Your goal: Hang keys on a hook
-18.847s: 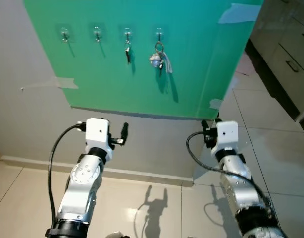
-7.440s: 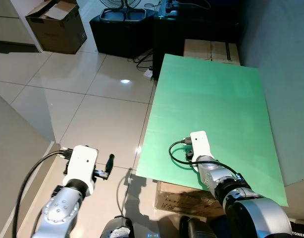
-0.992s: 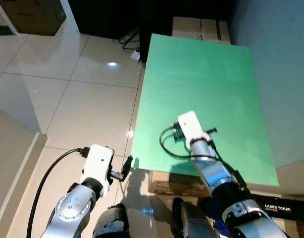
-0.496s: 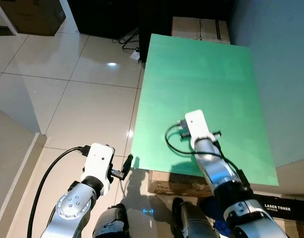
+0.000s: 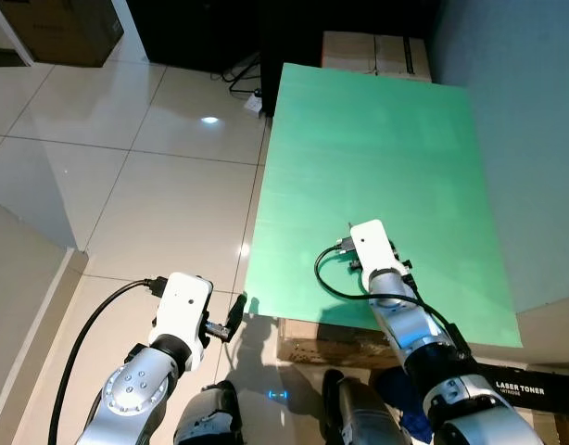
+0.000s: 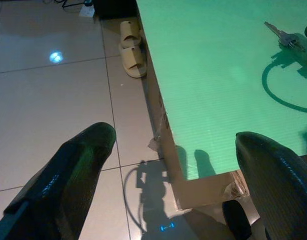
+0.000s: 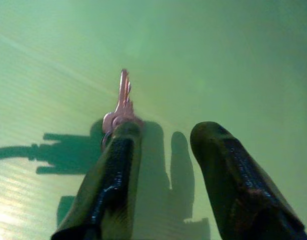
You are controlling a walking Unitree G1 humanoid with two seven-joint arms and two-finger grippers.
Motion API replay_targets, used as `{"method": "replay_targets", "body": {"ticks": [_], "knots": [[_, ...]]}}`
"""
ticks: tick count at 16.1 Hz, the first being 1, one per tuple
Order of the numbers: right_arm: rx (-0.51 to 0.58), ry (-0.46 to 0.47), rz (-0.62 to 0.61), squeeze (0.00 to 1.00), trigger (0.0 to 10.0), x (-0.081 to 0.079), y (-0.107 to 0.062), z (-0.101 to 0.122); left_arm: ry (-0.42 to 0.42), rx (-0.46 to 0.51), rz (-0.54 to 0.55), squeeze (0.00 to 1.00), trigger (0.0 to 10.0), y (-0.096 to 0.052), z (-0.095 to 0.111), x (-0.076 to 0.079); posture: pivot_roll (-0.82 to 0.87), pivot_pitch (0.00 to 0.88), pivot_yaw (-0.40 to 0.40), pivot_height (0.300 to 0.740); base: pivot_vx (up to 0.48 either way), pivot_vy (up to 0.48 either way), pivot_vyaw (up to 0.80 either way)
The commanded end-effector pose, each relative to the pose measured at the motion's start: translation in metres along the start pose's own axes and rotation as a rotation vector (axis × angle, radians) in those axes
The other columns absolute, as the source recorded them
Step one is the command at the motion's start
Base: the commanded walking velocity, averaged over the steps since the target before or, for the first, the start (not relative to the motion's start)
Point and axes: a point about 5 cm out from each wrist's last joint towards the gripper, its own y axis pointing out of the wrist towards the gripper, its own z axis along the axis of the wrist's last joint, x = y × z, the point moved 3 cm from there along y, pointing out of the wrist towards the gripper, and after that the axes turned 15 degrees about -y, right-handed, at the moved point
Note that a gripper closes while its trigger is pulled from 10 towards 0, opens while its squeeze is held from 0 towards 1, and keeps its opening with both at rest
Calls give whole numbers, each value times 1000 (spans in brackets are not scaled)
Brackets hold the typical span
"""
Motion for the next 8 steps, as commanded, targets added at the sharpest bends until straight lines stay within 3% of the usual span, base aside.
{"method": "replay_targets", "body": {"ticks": [1,4,5,8], "knots": [[-15,-8,1,1000,10000,-2,-1,-6,5,-11,1,0,10000,-2,-2,1,6,278,12,723,0,0,0],[-15,-35,17,1000,10000,-4,0,-7,4,-11,0,0,10000,-2,-2,1,5,279,10,723,0,0,0],[-13,-56,29,0,10000,-6,1,-7,4,-10,0,0,10000,-2,-2,2,6,281,10,723,0,0,0],[-3,-86,60,0,10000,-8,5,-8,3,-11,0,0,10000,-3,-2,3,12,287,12,723,0,0,0]]}}
